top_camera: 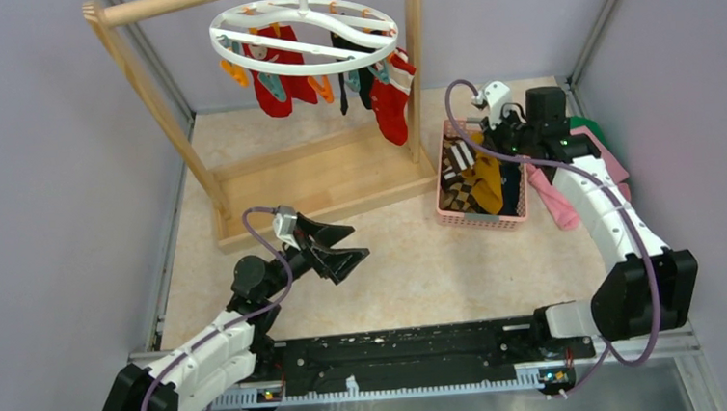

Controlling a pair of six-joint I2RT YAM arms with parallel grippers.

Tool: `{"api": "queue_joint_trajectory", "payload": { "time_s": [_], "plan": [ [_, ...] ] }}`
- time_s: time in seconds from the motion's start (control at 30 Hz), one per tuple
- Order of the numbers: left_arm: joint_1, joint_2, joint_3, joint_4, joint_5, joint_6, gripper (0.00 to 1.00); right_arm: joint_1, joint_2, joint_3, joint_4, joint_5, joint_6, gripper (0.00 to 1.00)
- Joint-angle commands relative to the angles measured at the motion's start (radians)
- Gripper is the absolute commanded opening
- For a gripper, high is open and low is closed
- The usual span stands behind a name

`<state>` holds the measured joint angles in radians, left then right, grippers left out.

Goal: Clip the socks to the hanger
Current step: Pick up the sock from the bin.

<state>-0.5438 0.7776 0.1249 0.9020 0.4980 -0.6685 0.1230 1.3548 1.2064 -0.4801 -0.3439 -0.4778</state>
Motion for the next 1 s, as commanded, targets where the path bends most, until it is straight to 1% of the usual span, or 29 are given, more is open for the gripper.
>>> {"api": "queue_joint_trajectory", "payload": {
  "time_s": [0.0,0.07,0.17,0.27,0.3,0.4,0.47,0.5,0.57,0.6,0.63,0.73,0.8,0.83,0.9,0.97],
  "plan": [
    [0.002,0.023,0.005,0.151,0.086,0.043,1.0,-0.005,-0.078,0.014,0.022,-0.048,0.011,0.0],
    [0.001,0.028,0.009,0.161,0.087,0.047,0.99,-0.011,-0.065,0.016,0.024,0.002,0.013,0.0],
    [0.001,0.038,0.019,0.163,0.096,0.048,0.99,-0.031,0.009,0.02,0.006,0.058,-0.002,0.0],
    [0.001,0.044,0.021,0.163,0.106,0.038,0.99,-0.041,0.117,0.022,-0.038,0.068,-0.037,0.0],
    [0.001,0.046,0.02,0.16,0.106,0.036,1.0,-0.042,0.148,0.023,-0.054,0.065,-0.048,0.01],
    [0.002,0.044,0.009,0.161,0.104,0.03,0.99,-0.042,0.214,0.026,-0.074,0.083,-0.062,0.06],
    [0.001,0.039,0.003,0.162,0.102,0.028,0.99,-0.042,0.225,0.025,-0.051,0.144,-0.064,0.1],
    [0.001,0.036,0.0,0.162,0.101,0.028,0.99,-0.04,0.219,0.018,-0.025,0.191,-0.065,0.14],
    [0.001,0.032,-0.005,0.162,0.098,0.028,1.0,-0.013,0.17,-0.024,0.048,0.322,-0.087,0.25],
    [0.002,0.031,-0.005,0.162,0.096,0.029,0.99,-0.002,0.139,-0.05,0.083,0.363,-0.095,0.28],
    [0.001,0.032,-0.005,0.163,0.094,0.03,1.0,0.005,0.108,-0.073,0.107,0.371,-0.096,0.29],
    [0.001,0.037,-0.002,0.164,0.098,0.029,1.0,0.009,0.042,-0.086,0.135,0.324,-0.087,0.31],
    [0.001,0.04,0.0,0.166,0.104,0.028,0.99,0.009,0.021,-0.094,0.138,0.255,-0.086,0.43],
    [0.002,0.04,0.002,0.166,0.106,0.027,0.99,0.009,0.013,-0.094,0.125,0.194,-0.096,0.49],
    [0.001,0.037,0.001,0.166,0.106,0.023,0.99,0.009,0.006,-0.095,0.06,0.016,-0.14,0.57],
    [0.001,0.032,-0.003,0.167,0.105,0.02,1.0,0.028,0.0,-0.111,0.004,-0.149,-0.208,0.59]
  ]
}}
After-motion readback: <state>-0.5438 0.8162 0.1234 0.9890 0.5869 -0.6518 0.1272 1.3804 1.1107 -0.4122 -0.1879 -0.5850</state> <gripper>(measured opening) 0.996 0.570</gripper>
